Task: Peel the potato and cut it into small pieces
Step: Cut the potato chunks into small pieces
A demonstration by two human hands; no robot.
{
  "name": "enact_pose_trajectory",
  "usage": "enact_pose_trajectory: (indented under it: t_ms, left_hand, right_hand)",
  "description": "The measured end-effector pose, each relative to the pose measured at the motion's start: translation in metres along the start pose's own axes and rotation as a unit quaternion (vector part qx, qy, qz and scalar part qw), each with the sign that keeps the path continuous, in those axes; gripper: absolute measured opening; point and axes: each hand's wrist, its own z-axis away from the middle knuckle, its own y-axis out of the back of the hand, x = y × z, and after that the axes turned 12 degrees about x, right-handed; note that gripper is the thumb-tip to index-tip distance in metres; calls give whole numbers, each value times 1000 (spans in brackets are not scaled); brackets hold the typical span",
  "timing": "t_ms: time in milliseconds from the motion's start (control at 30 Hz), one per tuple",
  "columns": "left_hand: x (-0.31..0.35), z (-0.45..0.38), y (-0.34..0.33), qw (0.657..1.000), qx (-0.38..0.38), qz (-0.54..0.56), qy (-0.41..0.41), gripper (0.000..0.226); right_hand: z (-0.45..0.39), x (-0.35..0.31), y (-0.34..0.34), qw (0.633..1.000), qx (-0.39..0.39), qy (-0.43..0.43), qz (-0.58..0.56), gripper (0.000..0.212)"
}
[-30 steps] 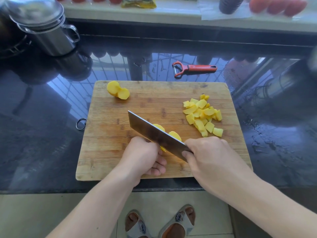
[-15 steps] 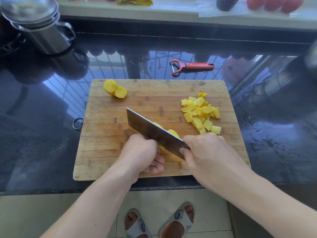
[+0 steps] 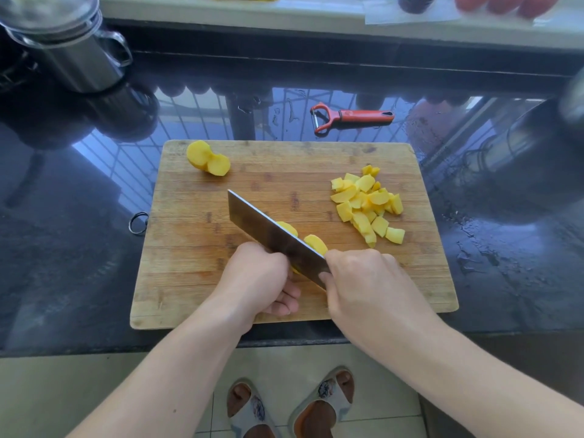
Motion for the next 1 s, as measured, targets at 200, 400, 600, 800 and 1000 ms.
enact_pose_trajectory:
  t_ms: [200,400,600,800,1000]
  left_hand:
    - [4,2,1,1000,-6,-13,7,22]
    - [7,-1,6,999,-23,-17,16,20]
    - [25,-8,5,996,-78,-7,-51,20]
    - [21,-21,68,997,50,41,-51,21]
    - [46,21,51,950,16,-128,-286,19]
  right_hand:
    - [-21,-3,-9,999,37,21,-16,18]
    - [-26,49,1,993,108,-3,-55,25]
    - [-24,73,14,972,208,74,-80,19]
    - [-7,104,18,943,261,201,43,13]
    - [3,101,-5,940,253,212,89,20]
